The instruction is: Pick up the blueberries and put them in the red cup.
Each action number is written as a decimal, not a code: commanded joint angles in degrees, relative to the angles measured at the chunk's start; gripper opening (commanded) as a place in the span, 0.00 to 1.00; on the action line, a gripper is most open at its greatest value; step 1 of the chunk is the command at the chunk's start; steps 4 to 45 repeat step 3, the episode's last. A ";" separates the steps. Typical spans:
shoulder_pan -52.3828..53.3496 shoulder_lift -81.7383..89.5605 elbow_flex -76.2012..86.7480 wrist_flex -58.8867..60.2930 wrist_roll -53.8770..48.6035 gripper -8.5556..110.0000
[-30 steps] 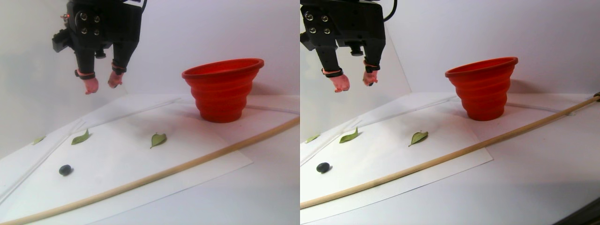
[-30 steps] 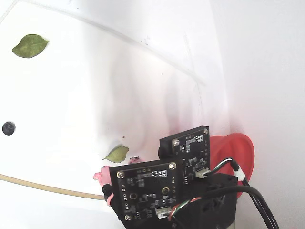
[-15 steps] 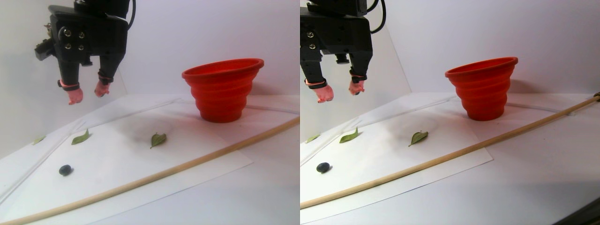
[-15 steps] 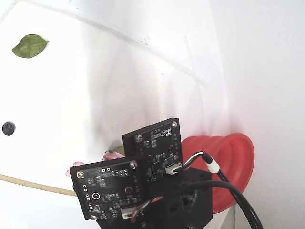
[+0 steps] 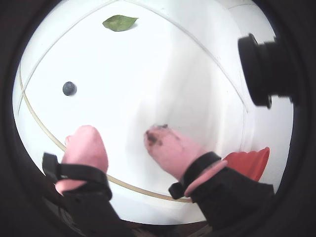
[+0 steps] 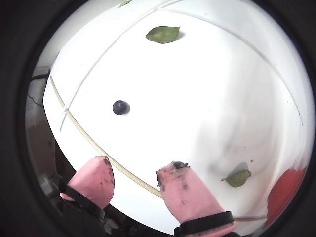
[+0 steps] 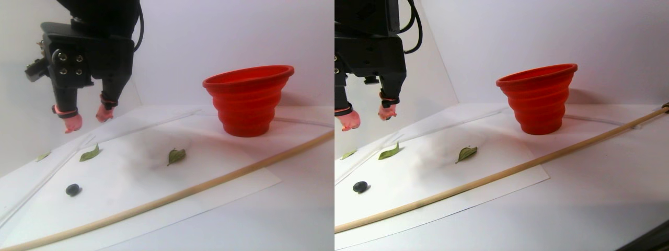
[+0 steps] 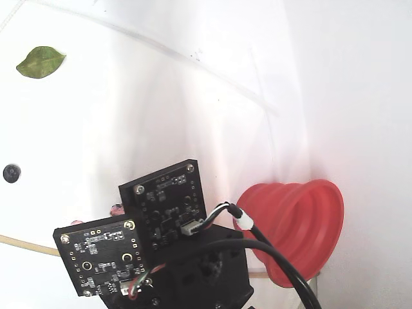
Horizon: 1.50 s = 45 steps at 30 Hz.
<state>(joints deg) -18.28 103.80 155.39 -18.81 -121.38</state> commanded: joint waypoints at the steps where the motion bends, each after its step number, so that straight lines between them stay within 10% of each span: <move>1: -2.64 -1.05 -0.88 -2.99 0.53 0.23; 45: -2.81 -2.46 -0.88 -4.22 0.53 0.23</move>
